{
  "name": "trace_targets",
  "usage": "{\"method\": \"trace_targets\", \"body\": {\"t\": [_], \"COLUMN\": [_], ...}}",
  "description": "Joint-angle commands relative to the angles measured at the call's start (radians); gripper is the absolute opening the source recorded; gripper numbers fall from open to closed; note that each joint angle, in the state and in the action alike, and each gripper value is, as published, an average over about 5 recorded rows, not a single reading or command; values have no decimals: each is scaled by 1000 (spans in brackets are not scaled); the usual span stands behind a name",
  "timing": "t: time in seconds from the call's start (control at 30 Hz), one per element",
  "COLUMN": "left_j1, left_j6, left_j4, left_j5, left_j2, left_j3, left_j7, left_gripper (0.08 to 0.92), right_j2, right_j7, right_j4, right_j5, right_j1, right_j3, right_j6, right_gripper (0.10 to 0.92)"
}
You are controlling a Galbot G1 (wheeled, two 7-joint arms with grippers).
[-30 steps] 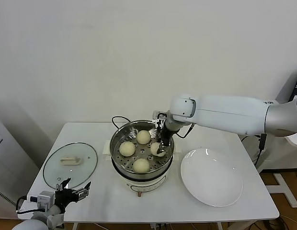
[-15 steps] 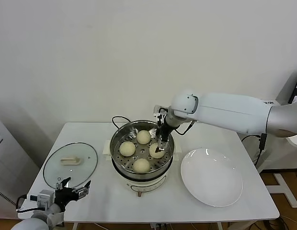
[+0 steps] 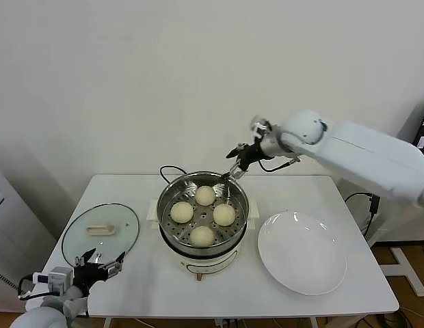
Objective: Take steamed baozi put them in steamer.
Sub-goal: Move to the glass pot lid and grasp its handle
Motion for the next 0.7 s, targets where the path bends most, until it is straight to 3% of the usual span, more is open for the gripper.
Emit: {"method": "trace_targets", "body": {"t": [0.03, 0.27, 0.53, 0.7], "left_j1": [-31, -56, -42, -35], "left_j6": [-9, -38, -80, -153], "left_j4": [13, 42, 60, 94], "left_j5": [5, 56, 188, 406], "left_j2": [-7, -10, -5, 7], "left_j3": [-13, -19, -17, -12], "left_j7": [10, 29, 44, 52], "left_gripper": [823, 823, 823, 823], "right_j2": [-199, -124, 44, 151], "right_j7": [392, 596, 570, 534], "right_j4": [113, 196, 229, 244], "right_j5": [-60, -154, -322, -392], "right_j1": [-707, -1189, -1502, -1629], "right_j3": [775, 1174, 1464, 1591], "right_j6": [266, 455, 522, 533], "right_gripper": [823, 823, 823, 823]}}
